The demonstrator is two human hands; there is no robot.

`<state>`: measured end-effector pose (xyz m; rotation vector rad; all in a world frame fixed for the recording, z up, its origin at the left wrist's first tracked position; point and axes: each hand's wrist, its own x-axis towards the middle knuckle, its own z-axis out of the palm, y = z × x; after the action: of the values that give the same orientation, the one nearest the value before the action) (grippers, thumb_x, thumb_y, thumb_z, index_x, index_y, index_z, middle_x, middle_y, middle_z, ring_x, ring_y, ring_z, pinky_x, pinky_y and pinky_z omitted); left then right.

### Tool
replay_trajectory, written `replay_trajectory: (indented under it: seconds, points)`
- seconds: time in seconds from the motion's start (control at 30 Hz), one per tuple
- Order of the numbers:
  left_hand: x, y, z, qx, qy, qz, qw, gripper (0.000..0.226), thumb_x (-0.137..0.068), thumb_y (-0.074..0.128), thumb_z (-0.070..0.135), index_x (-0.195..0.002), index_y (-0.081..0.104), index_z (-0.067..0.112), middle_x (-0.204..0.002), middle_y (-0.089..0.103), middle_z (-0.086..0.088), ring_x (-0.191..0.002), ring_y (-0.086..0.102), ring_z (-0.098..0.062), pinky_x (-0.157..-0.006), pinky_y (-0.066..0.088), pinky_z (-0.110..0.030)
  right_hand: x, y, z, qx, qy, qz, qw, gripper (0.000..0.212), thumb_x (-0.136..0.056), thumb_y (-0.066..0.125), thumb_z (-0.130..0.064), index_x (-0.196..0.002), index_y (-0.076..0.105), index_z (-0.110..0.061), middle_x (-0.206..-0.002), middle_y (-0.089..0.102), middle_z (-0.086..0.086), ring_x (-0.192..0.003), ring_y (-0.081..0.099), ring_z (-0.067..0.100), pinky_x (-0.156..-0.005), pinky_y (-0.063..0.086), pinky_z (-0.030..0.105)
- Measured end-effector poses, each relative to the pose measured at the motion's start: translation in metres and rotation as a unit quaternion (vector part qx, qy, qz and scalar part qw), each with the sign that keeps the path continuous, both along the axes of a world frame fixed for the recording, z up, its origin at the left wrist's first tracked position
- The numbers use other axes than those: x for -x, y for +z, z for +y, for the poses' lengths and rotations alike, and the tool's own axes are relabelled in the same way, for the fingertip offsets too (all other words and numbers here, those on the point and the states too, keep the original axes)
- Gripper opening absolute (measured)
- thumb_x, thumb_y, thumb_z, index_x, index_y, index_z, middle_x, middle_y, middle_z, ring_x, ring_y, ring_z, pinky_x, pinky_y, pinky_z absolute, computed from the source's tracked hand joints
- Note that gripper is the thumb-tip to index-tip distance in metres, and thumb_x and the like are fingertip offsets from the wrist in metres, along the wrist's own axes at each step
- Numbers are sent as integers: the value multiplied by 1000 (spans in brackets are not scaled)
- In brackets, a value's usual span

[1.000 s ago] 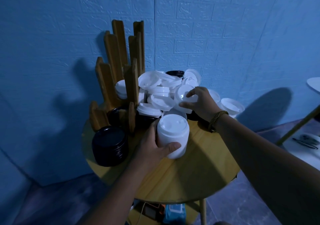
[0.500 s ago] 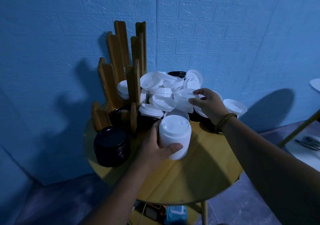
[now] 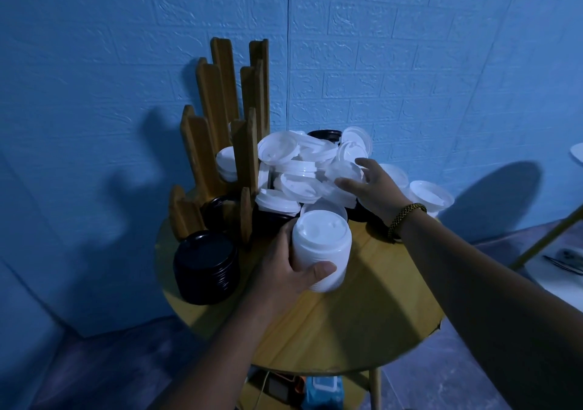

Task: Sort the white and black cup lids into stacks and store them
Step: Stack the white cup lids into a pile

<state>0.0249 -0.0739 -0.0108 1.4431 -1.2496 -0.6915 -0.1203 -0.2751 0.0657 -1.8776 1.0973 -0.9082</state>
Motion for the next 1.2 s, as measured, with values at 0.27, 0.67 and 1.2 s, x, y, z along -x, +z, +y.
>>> replay_trajectory:
  seconds: [0.27,0.67,1.2]
  points:
    - [0,1,0,2,-2,-2,1000,104,-58,81,72,-147,34,50,-139,51,25,-125,50,3,-94,48,-23,-16,2,2,45,-18,-13,999,30,-90,70,-36,-110,63,-15,-106,67,3,-94,64,19,-71,48,28]
    - [1,2,0,-5,1,-1,1000,102,-58,83,72,-146,34,53,-139,51,26,-127,50,2,-104,51,-39,-11,8,4,68,-54,-4,996,31,-85,76,-35,-102,60,-14,-89,57,-5,-78,54,10,-66,41,29]
    - [6,10,5,3,3,49,999,81,-51,86,59,-121,46,66,-127,58,28,-113,56,12,-81,51,-16,45,-1,106,111,222,92,964,49,-80,75,-47,-126,57,-45,-137,48,-26,-128,44,-4,-101,43,25]
